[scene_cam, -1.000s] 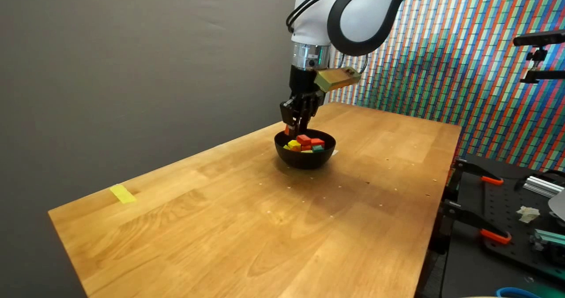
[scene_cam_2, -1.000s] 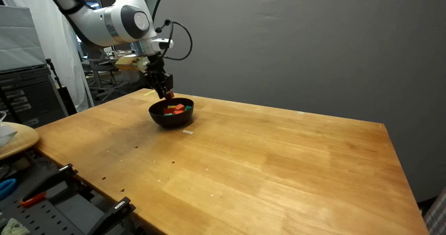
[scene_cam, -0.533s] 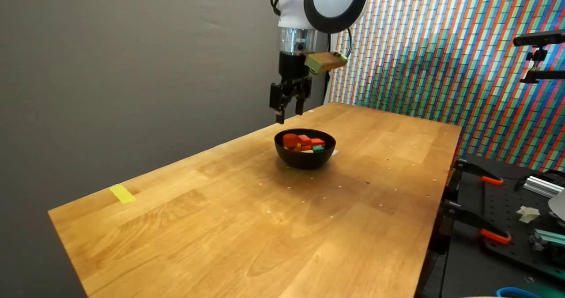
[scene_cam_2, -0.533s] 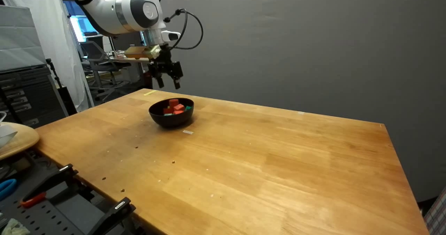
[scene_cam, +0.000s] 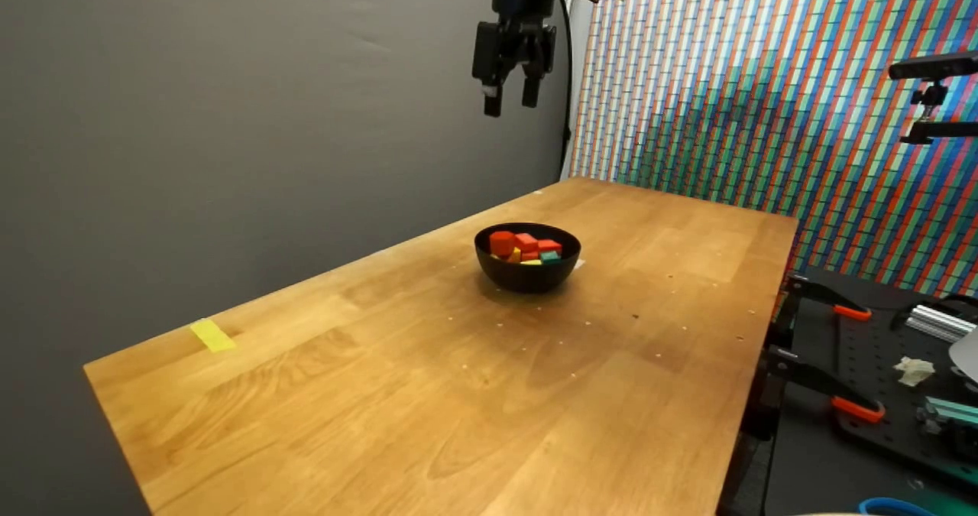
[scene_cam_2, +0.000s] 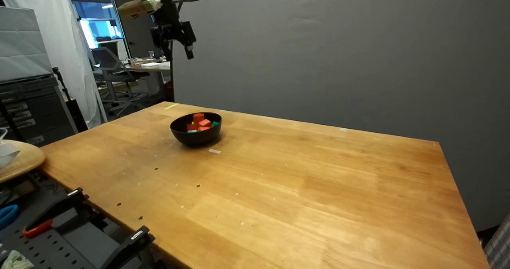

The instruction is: Put the colored blocks into the black bowl

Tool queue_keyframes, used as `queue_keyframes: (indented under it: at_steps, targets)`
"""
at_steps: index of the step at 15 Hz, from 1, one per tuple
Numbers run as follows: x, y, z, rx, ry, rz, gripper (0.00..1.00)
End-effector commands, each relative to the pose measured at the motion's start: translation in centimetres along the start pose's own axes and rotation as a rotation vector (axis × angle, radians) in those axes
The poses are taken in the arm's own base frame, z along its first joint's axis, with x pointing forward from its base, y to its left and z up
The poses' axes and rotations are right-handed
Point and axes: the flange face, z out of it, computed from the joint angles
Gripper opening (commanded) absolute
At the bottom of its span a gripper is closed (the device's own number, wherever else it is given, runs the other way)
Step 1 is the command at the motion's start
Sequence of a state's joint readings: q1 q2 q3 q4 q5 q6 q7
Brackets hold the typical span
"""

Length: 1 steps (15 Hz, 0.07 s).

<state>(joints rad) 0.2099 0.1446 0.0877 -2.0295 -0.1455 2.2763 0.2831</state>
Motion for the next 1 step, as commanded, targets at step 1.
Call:
queue_keyframes:
  at_steps: [1]
  targets:
    - [0.03, 0.01, 0.81, -0.001, -0.013, 0.000, 1.00]
